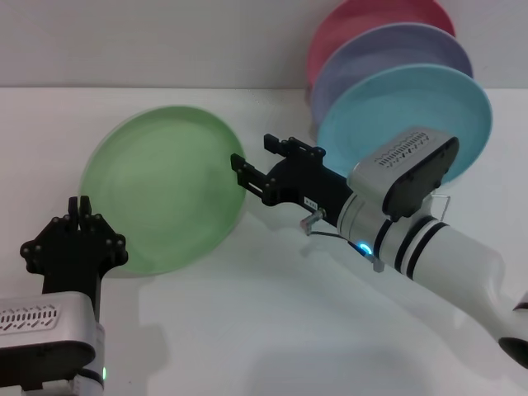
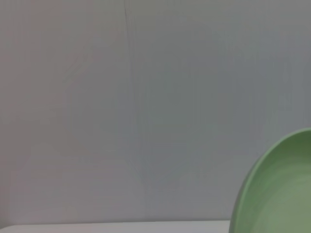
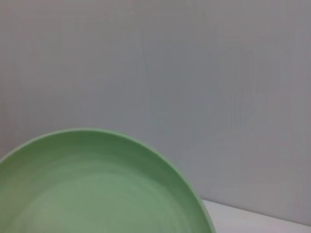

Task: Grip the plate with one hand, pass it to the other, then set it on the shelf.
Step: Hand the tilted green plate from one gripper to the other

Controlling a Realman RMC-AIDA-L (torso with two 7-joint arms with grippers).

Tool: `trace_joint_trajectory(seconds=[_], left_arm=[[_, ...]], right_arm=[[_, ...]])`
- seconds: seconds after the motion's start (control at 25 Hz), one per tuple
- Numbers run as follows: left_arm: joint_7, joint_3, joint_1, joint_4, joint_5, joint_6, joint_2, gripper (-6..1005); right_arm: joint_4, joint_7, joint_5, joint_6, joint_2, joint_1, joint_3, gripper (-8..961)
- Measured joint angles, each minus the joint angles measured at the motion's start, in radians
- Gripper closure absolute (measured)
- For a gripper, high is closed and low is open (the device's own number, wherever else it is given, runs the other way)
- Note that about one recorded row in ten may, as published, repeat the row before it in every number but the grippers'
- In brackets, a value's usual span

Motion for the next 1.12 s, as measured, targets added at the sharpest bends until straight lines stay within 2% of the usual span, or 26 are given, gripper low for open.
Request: trace_joint_trajectory(seconds=[0.48, 0.92, 1.12], left_arm=[[-0.001, 0.002, 0.006, 0.014, 0.007, 0.000, 0.000, 886], [0.000, 0.002, 0.004, 0.015, 0.009, -0.001, 0.000, 881], [0.001, 0.002, 0.000, 0.015, 0.009, -0.002, 0.000, 879]], right_arm=[[-0.008, -0.002, -0.004, 0.030, -0.002, 0.023, 0.000, 328], [-0.009, -0.009, -0.008, 0.028, -0.002, 0.035, 0.000, 722], [-0.009, -0.050, -0.009, 0.029, -0.003, 0.037, 0.000, 743]])
